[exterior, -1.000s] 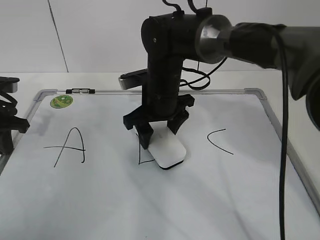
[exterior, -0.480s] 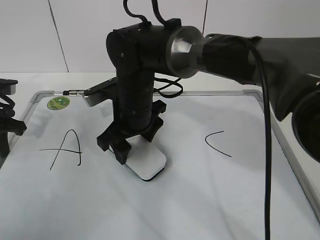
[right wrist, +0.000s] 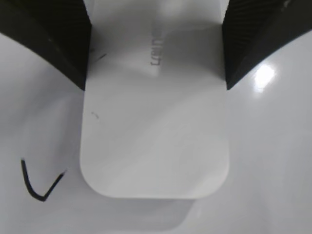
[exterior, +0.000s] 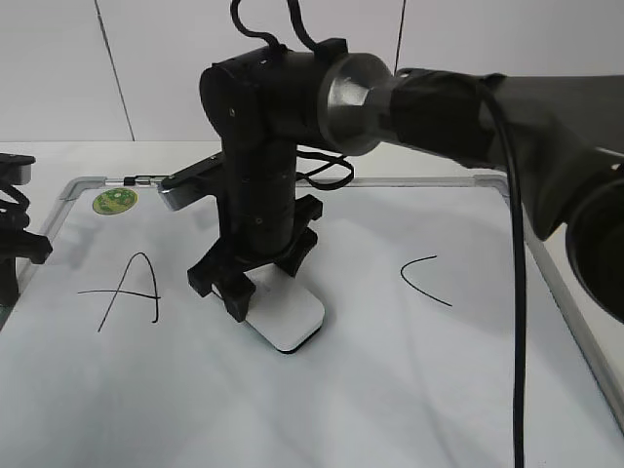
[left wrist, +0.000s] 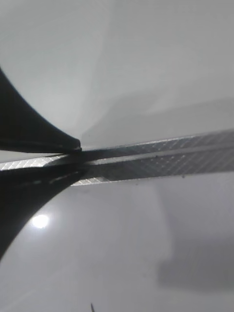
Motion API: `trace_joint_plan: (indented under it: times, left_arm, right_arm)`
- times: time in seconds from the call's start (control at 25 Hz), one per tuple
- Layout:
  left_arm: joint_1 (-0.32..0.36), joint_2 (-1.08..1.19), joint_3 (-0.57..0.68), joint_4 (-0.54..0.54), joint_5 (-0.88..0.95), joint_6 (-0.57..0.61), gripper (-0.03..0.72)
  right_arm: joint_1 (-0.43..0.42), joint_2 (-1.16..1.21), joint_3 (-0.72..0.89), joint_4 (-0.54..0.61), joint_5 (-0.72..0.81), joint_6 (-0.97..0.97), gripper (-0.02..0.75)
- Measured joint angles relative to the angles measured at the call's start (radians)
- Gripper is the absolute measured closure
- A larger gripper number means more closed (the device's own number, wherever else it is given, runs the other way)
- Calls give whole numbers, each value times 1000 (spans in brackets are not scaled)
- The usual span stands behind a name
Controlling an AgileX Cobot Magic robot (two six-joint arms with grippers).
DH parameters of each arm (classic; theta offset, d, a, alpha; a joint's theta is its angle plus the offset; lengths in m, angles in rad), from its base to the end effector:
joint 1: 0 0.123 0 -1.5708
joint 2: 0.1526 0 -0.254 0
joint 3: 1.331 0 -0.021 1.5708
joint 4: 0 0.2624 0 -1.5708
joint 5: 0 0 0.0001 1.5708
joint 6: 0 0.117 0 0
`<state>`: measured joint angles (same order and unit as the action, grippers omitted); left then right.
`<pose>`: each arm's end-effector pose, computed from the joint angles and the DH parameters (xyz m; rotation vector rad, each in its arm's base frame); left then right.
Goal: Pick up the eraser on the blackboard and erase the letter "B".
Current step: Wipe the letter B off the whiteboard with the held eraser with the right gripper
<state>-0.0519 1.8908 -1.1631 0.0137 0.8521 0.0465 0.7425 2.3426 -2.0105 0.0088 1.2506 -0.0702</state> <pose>0.3472 -0.0168 0.0925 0.1638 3.0589 0.0160 0.3465 0.3193 0.1161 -1.2111 2.8242 0.0504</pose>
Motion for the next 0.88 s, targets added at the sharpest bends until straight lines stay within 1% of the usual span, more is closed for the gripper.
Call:
trace_joint_plan:
  times: [0.24, 0.64, 0.72, 0.88]
  left_arm:
    - [0, 0, 0, -4, 0, 0, 650]
    - [0, 0, 0, -14, 2, 0, 650]
    - [0, 0, 0, -14, 2, 0, 650]
    - [0, 0, -1, -14, 2, 0, 650]
  right_arm:
    - [-43, 2, -4, 25, 4, 19, 192]
    - [-200, 3, -8, -21, -29, 98, 192]
    - [-214, 3, -8, -23, -29, 100, 192]
    - [-215, 3, -8, -22, -32, 100, 192]
